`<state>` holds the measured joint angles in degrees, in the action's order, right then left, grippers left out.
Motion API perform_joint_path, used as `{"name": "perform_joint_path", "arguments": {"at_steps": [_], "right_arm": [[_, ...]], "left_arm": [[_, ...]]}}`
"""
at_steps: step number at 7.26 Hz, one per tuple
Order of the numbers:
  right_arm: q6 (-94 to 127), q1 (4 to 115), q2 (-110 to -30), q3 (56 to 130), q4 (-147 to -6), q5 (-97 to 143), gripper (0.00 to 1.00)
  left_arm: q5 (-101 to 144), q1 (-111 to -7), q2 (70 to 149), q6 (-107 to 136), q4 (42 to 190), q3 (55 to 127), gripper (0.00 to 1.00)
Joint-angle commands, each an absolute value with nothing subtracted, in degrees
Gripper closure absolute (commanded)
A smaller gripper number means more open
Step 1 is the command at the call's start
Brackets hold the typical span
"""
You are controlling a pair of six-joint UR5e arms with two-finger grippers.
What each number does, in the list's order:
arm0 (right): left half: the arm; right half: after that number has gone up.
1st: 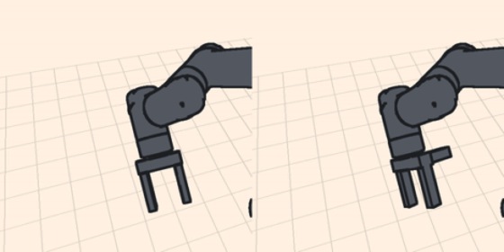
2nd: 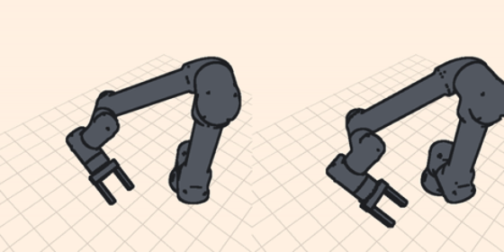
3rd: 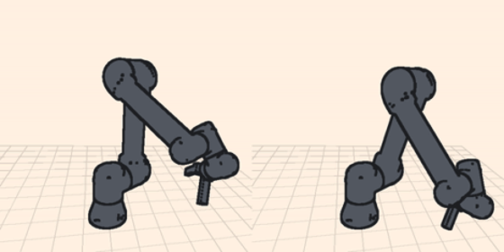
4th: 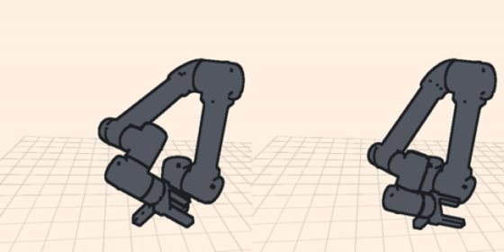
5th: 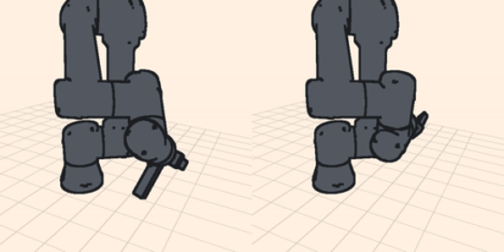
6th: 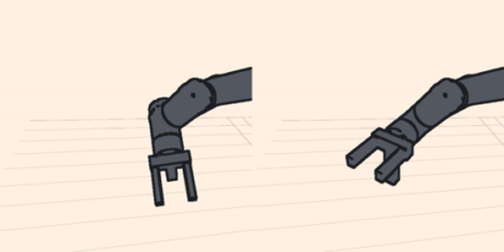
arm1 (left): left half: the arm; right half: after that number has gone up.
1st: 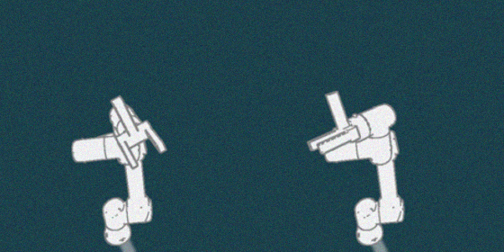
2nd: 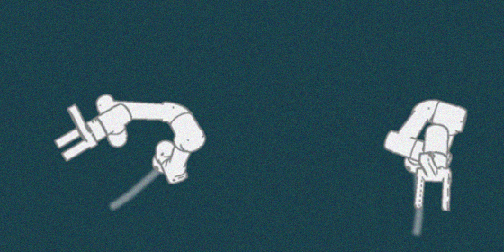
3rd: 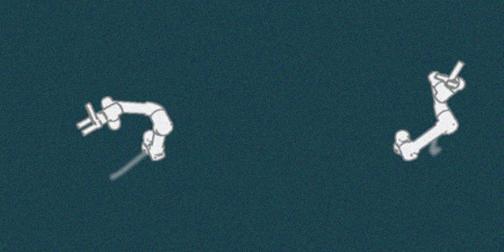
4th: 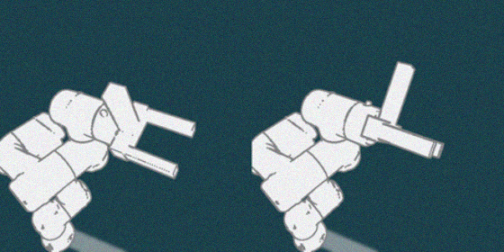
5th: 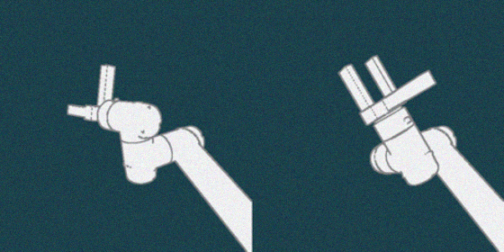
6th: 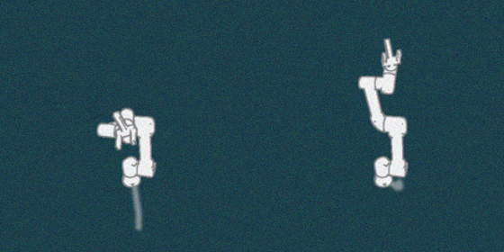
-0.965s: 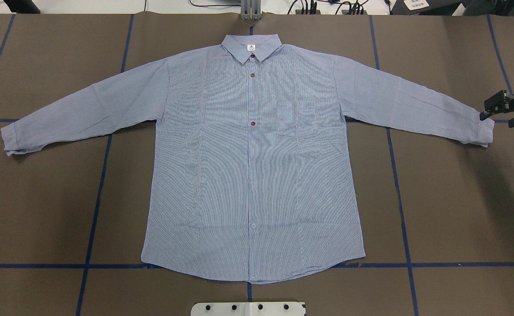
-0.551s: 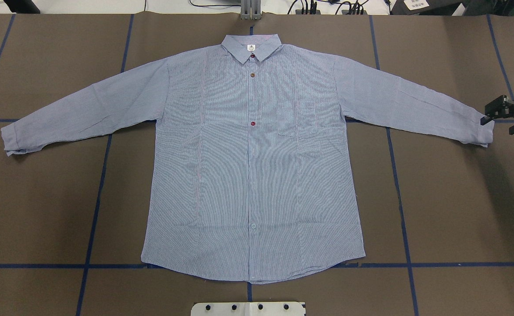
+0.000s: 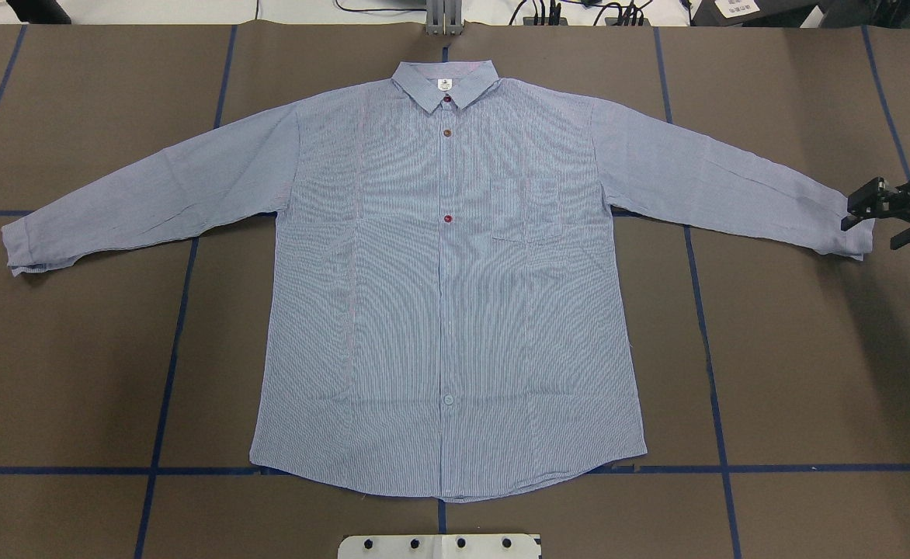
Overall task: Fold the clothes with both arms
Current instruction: 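Lower the right gripper to the sleeve cuff nearest it and grasp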
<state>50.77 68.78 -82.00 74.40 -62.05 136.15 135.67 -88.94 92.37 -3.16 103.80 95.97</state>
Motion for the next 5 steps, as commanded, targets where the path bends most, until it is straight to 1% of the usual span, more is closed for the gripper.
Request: {"name": "perform_joint_path", "arguments": {"at_steps": [1, 4, 5], "right_arm": [[51.4, 68.2, -82.0, 73.8, -62.1, 136.1, 0.14], [51.4, 67.7, -82.0, 72.5, -62.1, 136.1, 0.15], [51.5, 67.7, -82.0, 72.5, -62.1, 136.1, 0.22]], "left_arm": [[135.6, -88.9, 92.4, -3.2, 103.8, 96.0, 0.01], [135.6, -88.9, 92.4, -3.2, 103.8, 96.0, 0.01], [135.6, -88.9, 92.4, -3.2, 103.8, 95.9, 0.01]]}}
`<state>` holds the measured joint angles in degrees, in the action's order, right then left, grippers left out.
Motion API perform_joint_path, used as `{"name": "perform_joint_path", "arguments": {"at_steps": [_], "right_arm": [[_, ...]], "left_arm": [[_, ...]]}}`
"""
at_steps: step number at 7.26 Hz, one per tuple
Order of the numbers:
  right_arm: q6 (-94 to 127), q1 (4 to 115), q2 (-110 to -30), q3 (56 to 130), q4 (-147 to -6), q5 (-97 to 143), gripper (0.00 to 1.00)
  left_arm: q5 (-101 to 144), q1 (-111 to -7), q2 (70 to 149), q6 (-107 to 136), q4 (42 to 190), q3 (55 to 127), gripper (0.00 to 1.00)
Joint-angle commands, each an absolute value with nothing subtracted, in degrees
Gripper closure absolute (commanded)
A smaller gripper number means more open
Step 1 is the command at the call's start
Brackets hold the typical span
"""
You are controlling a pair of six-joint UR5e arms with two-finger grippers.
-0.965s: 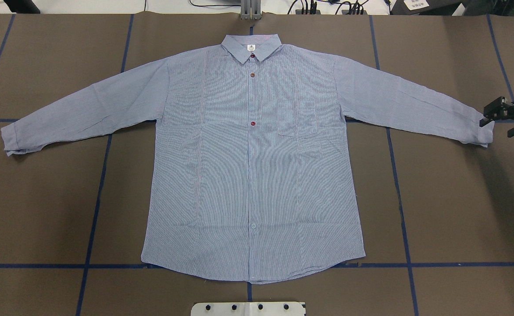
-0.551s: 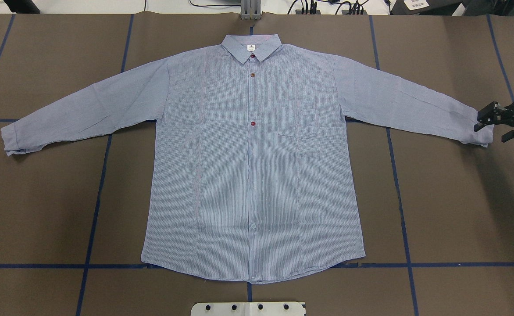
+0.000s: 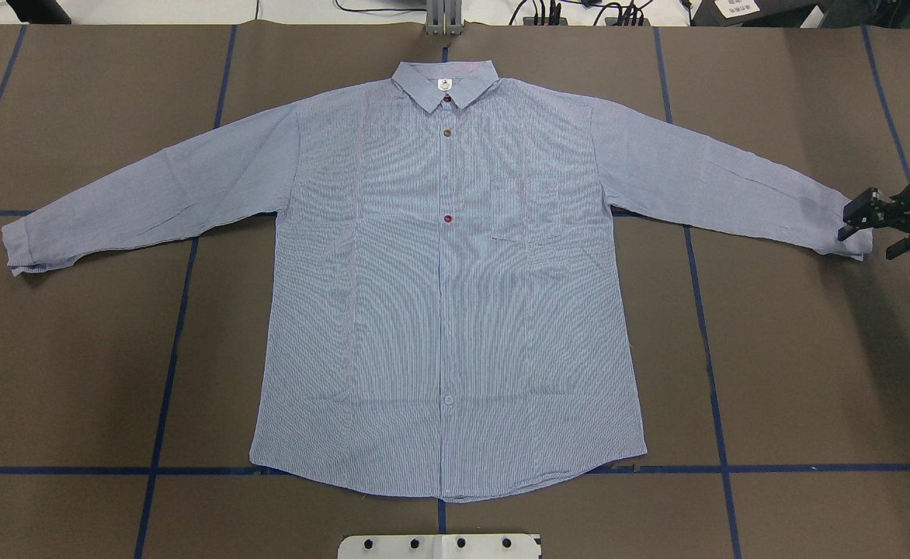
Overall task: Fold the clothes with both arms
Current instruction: 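Lower the right gripper to the sleeve cuff nearest it and grasp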
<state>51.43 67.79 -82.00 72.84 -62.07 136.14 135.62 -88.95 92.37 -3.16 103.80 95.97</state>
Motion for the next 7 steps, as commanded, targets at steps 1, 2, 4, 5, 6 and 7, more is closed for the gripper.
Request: {"name": "perform_joint_path", "arguments": {"at_steps": [1, 2, 4, 5, 6, 7], "right_arm": [[51.7, 67.6, -81.9, 72.4, -62.1, 136.1, 0.33], [51.7, 67.6, -81.9, 72.3, -62.1, 136.1, 0.36], [51.8, 67.6, -81.9, 72.2, -62.1, 136.1, 0.54], [51.8, 67.6, -81.9, 72.2, -62.1, 136.1, 0.73], [51.7, 67.6, -81.9, 72.2, -62.1, 136.1, 0.91], [51.8, 67.6, -81.8, 72.3, -62.1, 136.1, 1.00]], "left_arm": [[135.6, -88.9, 92.4, -3.2, 103.8, 96.0, 0.01], [135.6, -88.9, 92.4, -3.2, 103.8, 96.0, 0.01], [135.6, -88.9, 92.4, -3.2, 103.8, 96.0, 0.01], [135.6, -88.9, 92.4, -3.2, 103.8, 96.0, 0.01], [135.6, -88.9, 92.4, -3.2, 103.8, 96.0, 0.00], [135.6, -88.9, 92.4, -3.3, 103.8, 96.0, 0.01]]}}
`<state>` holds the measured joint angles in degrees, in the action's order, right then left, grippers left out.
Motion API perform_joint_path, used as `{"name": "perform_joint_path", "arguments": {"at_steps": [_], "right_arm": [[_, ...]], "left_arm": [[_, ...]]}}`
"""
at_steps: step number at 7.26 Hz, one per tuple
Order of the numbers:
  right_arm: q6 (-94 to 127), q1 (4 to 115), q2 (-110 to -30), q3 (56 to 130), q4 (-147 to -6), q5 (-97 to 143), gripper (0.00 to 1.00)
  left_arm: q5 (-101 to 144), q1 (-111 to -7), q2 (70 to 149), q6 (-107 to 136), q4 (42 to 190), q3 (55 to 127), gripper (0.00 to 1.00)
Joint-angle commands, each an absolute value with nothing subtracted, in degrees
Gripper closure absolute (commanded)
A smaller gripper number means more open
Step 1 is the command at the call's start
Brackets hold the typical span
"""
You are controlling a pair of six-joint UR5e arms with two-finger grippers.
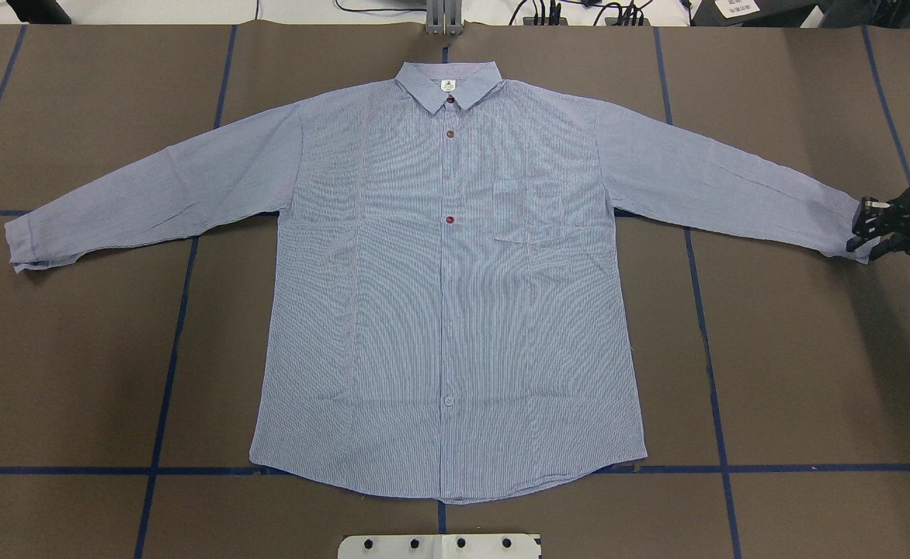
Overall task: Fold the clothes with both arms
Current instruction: 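Lower the right gripper to the sleeve cuff nearest it and grasp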
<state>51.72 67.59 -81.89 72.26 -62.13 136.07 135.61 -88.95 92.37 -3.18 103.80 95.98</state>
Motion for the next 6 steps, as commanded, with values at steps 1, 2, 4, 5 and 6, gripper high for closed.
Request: {"name": "perform_joint_path", "arguments": {"at_steps": [1, 2, 4, 5, 6], "right_arm": [[51.9, 67.6, -81.7, 72.9, -62.1, 136.1, 1.00], [51.9, 67.6, -81.7, 74.2, -62.0, 136.2, 1.00], [55.4, 67.9, -81.7, 81.6, -62.5, 136.1, 1.00], [58.4, 67.7, -81.3, 85.9, -62.8, 134.8, 1.00], [59.4, 67.7, -79.5, 88.7, -63.1, 133.8, 1.00]], "left_arm": [[135.6, -88.9, 92.4, -3.2, 103.8, 96.0, 0.01], [135.6, -88.9, 92.4, -3.2, 103.8, 96.0, 0.01], [135.6, -89.0, 92.4, -3.2, 103.8, 96.2, 0.01], [135.6, -89.0, 92.4, -3.2, 103.7, 96.5, 0.01], [135.6, -89.0, 92.4, -3.2, 103.7, 96.5, 0.01]]}}
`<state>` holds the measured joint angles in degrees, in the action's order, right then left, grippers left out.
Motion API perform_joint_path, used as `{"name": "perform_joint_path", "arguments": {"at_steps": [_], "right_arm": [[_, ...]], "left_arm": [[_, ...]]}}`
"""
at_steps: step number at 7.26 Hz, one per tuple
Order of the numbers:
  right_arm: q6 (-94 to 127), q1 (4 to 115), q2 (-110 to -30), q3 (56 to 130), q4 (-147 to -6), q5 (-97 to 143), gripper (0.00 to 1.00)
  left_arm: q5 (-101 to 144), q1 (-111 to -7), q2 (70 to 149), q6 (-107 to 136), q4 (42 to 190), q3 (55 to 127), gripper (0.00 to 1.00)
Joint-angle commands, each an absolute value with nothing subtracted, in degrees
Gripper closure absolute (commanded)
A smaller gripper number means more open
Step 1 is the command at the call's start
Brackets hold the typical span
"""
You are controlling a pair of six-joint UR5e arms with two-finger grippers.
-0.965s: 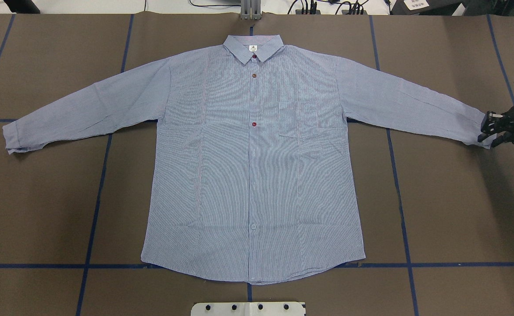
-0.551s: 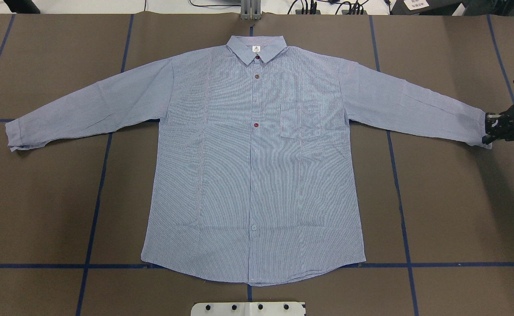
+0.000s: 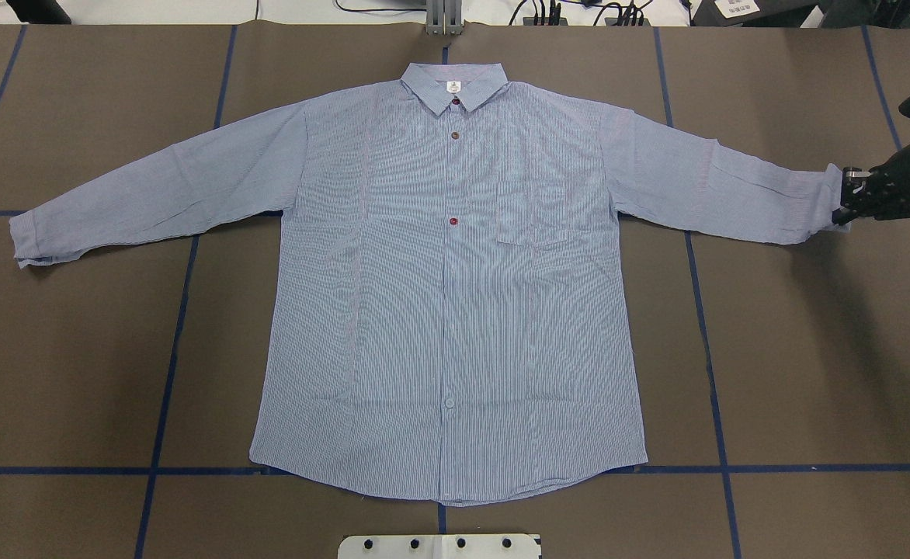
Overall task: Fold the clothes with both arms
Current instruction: 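Carry the grasped sleeve with the right gripper across toward the collar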
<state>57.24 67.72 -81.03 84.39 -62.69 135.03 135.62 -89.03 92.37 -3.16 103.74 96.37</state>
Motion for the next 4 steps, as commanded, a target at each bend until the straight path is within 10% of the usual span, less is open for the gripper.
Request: {"name": "perform_joint_path", "arguments": {"at_steps": [1, 4], "right_arm": [[59.4, 67.3, -75.1, 89.5, -67.0, 132.9, 1.00], [65.0, 58.0, -57.1, 89.0, -80.3, 125.8, 1.00]], "left_arm": [[135.6, -88.9, 92.4, -3.2, 103.7, 96.5, 0.01], [135.7, -88.9, 92.5, -3.2, 103.7, 96.5, 0.01]]}}
